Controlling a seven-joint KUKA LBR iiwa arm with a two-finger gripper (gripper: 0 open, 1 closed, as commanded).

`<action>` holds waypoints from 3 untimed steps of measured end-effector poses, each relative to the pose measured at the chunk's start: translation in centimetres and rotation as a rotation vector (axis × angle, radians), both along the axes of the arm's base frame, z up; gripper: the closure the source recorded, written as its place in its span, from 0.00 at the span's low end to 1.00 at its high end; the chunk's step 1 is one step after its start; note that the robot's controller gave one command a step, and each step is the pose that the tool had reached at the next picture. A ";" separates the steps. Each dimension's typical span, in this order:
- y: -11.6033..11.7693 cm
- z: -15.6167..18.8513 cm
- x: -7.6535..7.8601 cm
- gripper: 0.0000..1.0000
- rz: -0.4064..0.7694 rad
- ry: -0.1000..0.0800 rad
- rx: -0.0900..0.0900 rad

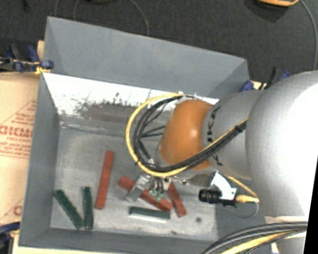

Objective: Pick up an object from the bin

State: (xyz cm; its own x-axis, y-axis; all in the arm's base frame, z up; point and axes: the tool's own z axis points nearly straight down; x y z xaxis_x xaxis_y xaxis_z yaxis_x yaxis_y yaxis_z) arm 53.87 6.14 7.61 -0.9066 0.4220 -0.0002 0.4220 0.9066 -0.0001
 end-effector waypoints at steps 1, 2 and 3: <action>0.0 1.8 -0.1 1.00 0.001 0.005 0.000; 0.0 3.5 0.0 1.00 0.003 0.001 0.001; 0.0 4.7 0.1 1.00 0.004 -0.003 0.002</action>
Offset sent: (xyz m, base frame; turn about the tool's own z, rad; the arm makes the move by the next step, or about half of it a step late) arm 0.0000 0.0000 0.0132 0.0000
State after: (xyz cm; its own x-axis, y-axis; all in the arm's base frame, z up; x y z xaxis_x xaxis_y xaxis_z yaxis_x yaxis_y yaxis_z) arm 53.94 6.19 12.35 -0.9082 0.4184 -0.0018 0.4184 0.9082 0.0025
